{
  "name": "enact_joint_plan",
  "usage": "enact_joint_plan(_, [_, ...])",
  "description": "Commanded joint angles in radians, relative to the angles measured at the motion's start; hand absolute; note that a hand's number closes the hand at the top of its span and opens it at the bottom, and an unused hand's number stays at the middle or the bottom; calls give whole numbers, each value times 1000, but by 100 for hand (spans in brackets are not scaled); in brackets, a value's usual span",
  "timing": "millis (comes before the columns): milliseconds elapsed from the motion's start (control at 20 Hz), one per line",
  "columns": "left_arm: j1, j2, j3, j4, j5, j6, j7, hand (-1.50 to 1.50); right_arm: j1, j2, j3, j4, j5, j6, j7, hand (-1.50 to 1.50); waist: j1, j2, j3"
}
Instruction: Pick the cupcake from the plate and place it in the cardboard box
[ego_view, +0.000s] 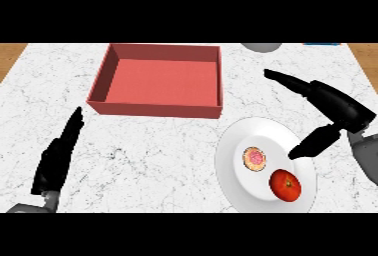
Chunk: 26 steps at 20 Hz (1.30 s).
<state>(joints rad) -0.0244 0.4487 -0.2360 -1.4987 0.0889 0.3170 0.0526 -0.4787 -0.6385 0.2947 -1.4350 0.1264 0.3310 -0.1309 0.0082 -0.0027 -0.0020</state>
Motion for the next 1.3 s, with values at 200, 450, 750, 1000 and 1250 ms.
enact_joint_plan(200, [-3, 7, 30, -5, -2, -17, 3, 0, -44, -78, 162, -88, 92, 255, 190, -150, -2, 2, 1])
enact_joint_plan(450, [34, -42, 18, -25, -47, -8, 5, 0, 51, -38, 150, -211, 151, 277, 297, -150, -8, 1, 2])
enact_joint_plan(750, [19, -77, 33, -39, -91, -14, 54, 0, 102, 89, 158, -325, 236, 286, 474, -150, -10, 1, 2])
enact_joint_plan(1000, [45, -89, 91, -16, -82, -78, -8, 0, 126, 125, 134, -260, 331, 335, 430, -150, -7, 2, 2])
enact_joint_plan(1250, [17, -89, 145, -18, -113, -115, 26, 0, 179, 171, 100, -250, 421, 332, 385, -150, -7, 2, 2])
